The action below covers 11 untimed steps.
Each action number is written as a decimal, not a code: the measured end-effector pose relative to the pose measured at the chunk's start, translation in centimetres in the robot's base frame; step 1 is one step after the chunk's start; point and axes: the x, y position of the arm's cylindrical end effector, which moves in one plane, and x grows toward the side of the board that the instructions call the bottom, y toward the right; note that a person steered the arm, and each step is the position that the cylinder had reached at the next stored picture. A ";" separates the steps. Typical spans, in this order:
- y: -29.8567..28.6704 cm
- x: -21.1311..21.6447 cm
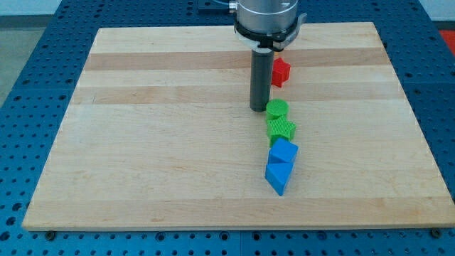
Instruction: Move the red star to the bottom right side of the yellow heart
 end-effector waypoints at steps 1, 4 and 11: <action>0.0 0.0; 0.0 -0.7; 7.2 2.2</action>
